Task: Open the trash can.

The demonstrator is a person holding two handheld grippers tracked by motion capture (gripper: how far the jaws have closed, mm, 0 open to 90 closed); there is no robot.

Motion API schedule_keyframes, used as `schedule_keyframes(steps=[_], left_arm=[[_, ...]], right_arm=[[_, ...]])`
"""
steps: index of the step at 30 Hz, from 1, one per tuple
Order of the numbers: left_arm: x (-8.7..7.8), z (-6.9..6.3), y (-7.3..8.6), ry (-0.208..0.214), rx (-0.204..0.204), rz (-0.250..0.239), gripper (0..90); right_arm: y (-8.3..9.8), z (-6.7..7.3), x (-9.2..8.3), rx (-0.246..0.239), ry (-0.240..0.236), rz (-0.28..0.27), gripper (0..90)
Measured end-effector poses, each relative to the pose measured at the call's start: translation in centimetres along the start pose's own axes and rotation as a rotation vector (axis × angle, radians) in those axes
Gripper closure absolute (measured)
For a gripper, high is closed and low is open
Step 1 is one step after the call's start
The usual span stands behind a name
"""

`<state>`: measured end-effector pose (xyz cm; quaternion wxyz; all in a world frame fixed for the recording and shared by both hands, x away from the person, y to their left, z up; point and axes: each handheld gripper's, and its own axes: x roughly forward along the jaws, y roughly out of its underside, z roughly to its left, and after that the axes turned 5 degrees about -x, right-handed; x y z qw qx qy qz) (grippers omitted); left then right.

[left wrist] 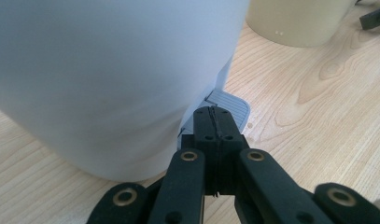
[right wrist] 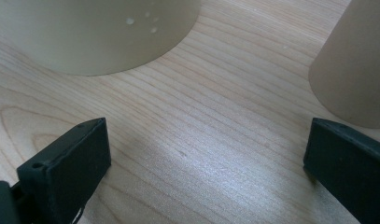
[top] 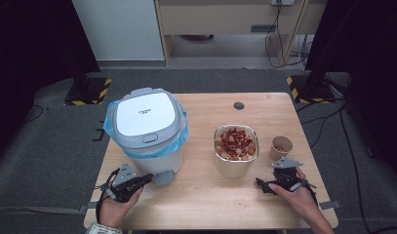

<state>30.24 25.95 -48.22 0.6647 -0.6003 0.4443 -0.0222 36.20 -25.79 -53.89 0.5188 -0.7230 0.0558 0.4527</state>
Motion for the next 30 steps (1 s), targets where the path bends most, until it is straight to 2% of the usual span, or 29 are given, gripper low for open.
schedule_keyframes(steps=[6,16,27,30], left_arm=[[0.3,-0.4,-0.3,0.005,0.020,-0.006,89.8],[1.0,-0.8,-0.5,0.012,0.045,0.010,89.8],[2.6,-1.6,-0.8,0.008,0.116,0.071,89.8],[3.3,-1.9,-0.9,0.005,0.148,0.097,89.8]], right_arm=[[0.0,0.0,0.0,-0.001,-0.001,0.000,0.9],[0.0,0.0,0.0,-0.002,-0.001,0.000,0.9],[0.0,0.0,0.0,-0.002,-0.001,0.000,0.9],[0.0,0.0,0.0,-0.002,-0.001,0.000,0.9]])
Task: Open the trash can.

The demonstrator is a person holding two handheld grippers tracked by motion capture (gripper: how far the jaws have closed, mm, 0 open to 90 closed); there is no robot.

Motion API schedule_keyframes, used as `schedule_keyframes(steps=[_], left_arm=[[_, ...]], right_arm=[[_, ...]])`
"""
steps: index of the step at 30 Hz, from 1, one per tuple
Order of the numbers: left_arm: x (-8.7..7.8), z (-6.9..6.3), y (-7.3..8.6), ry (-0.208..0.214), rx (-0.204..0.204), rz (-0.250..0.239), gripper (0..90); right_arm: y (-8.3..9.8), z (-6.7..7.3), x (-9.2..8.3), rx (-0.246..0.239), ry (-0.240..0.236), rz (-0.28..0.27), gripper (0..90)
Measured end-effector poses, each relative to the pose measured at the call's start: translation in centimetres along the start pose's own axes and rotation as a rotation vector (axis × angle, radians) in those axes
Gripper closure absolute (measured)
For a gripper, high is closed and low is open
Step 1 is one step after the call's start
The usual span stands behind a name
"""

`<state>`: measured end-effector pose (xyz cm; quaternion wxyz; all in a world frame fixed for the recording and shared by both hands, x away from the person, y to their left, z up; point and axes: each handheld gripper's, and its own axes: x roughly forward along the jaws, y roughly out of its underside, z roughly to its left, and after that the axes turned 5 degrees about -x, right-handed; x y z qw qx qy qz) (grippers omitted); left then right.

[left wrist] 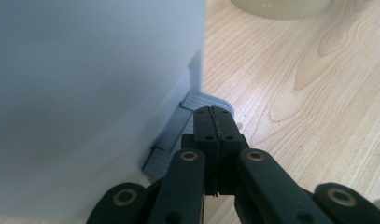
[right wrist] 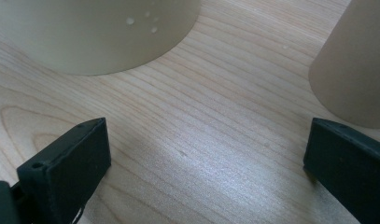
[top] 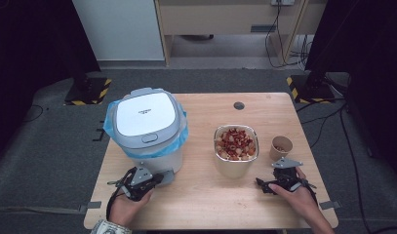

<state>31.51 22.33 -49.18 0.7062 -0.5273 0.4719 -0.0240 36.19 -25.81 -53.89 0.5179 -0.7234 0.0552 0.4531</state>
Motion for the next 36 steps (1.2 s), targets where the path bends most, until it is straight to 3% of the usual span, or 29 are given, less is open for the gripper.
schedule_keyframes(steps=[5,15,19,21,26,36], left_arm=[[1.4,-0.6,-0.3,-0.003,0.046,0.044,89.8],[2.0,-0.7,-0.4,-0.025,0.062,0.048,89.8],[2.1,-1.0,-0.4,-0.040,0.088,0.057,89.9],[2.1,-0.8,-0.3,-0.031,0.065,0.053,89.9],[2.3,-1.2,-0.3,-0.061,0.101,0.066,89.9],[2.7,-1.1,-0.1,-0.054,0.090,0.081,89.9]], right_arm=[[0.0,0.0,0.0,-0.001,0.000,0.000,0.9],[0.0,0.0,0.0,-0.005,-0.001,-0.001,0.9],[0.0,0.0,0.0,-0.006,-0.001,-0.001,0.9],[0.1,0.0,0.0,-0.008,0.000,-0.003,0.9],[0.1,0.0,-0.1,-0.004,0.002,-0.003,0.9],[0.1,0.0,-0.1,-0.004,0.002,-0.003,0.9]])
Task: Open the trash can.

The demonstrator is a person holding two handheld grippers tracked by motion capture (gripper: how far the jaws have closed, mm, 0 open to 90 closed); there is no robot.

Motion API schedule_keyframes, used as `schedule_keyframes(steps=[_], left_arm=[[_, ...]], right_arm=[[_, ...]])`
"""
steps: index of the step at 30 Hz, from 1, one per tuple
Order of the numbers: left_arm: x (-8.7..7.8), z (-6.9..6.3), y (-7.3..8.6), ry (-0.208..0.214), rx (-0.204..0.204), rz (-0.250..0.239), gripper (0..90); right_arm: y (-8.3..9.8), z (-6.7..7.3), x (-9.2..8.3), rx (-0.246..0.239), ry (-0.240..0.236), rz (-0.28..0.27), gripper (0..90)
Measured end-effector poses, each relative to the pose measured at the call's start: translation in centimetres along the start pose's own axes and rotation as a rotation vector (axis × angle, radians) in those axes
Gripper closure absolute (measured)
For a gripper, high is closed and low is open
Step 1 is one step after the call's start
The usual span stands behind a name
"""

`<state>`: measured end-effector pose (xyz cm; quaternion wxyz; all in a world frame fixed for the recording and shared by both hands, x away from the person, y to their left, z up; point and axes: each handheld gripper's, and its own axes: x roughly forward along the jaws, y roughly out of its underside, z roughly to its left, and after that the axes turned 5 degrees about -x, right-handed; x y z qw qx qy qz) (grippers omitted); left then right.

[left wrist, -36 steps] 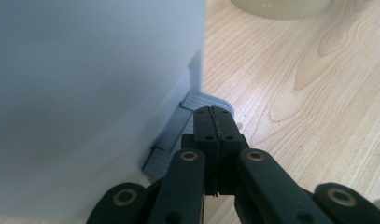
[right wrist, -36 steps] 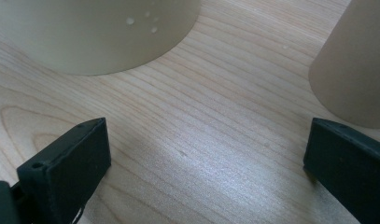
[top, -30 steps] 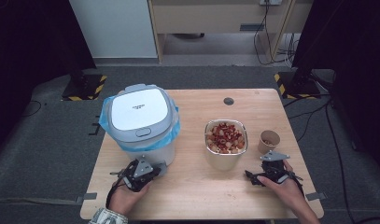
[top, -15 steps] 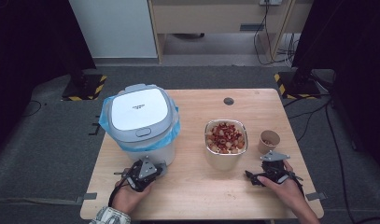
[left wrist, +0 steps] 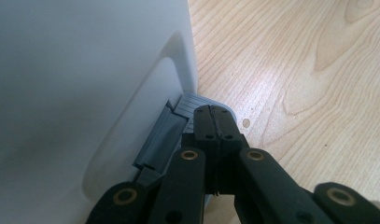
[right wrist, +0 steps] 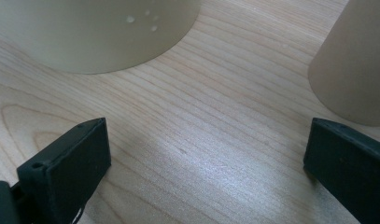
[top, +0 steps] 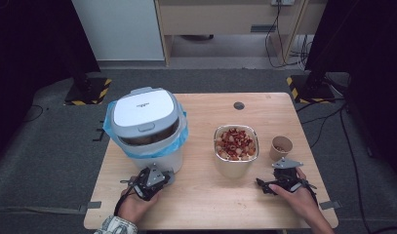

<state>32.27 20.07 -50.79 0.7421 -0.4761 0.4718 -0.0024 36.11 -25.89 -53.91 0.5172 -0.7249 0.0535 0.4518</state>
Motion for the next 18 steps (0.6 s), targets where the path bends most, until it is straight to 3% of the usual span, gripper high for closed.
schedule_keyframes(steps=[5,9,13,18], left_arm=[[0.6,-0.3,0.1,-0.008,0.035,0.037,89.9],[0.6,-0.2,0.1,-0.007,0.028,0.041,89.9],[0.6,-0.2,0.1,-0.006,0.026,0.041,89.8],[0.6,-0.2,0.1,-0.003,0.025,0.040,89.8]], right_arm=[[0.0,0.0,0.0,0.006,0.003,0.001,0.9],[0.1,0.1,-0.2,0.011,0.004,0.002,3.1],[0.0,0.2,-0.9,-0.025,-0.001,-0.006,6.2],[0.4,-0.2,-2.3,-0.014,0.073,-0.026,8.3]])
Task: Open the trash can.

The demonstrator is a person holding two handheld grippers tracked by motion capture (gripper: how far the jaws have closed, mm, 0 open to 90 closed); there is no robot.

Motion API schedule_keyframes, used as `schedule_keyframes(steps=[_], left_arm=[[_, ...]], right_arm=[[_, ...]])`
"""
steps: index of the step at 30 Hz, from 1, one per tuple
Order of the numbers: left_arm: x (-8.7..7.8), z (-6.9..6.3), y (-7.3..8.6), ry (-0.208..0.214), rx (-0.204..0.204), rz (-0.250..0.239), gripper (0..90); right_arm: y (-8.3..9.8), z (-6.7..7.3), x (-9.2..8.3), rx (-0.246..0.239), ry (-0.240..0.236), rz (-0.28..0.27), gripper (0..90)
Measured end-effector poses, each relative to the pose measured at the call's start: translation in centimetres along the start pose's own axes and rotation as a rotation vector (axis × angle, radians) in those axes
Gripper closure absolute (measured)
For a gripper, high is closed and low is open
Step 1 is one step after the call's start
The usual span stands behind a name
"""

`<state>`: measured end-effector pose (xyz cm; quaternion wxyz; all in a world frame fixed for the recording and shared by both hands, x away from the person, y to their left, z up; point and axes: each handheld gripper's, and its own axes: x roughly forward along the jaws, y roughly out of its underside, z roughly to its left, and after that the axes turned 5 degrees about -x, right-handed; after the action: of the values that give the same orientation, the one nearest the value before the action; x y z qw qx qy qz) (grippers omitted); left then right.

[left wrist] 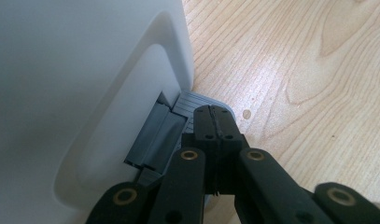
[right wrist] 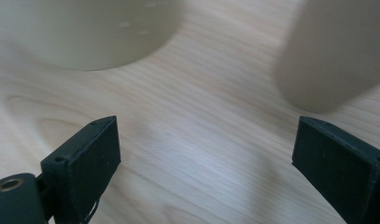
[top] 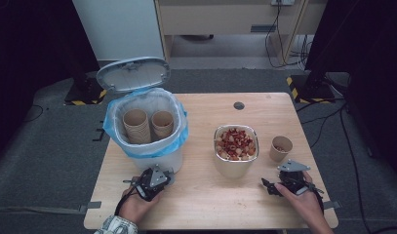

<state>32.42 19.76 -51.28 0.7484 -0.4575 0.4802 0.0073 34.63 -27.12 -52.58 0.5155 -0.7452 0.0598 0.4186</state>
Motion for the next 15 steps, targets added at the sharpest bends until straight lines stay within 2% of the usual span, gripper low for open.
schedule_keyframes(steps=[5,7,9,13,15], left_arm=[[0.0,0.0,0.0,0.001,-0.002,-0.001,89.8],[0.0,0.0,0.0,0.003,-0.003,-0.002,89.8],[0.0,0.0,0.0,0.003,-0.004,-0.002,89.8],[0.0,0.0,0.0,0.002,-0.005,-0.002,89.8],[0.0,0.0,0.0,0.003,-0.005,-0.002,89.9]], right_arm=[[0.1,-1.7,-0.9,0.086,0.098,-0.044,9.5],[-0.2,-2.2,-1.0,0.118,0.129,-0.088,9.3],[-0.3,-2.2,-0.9,0.129,0.131,-0.100,9.3],[-0.9,-2.9,-0.2,0.114,0.157,-0.101,8.8],[-1.0,-3.4,-0.1,0.137,0.168,-0.109,8.9]])
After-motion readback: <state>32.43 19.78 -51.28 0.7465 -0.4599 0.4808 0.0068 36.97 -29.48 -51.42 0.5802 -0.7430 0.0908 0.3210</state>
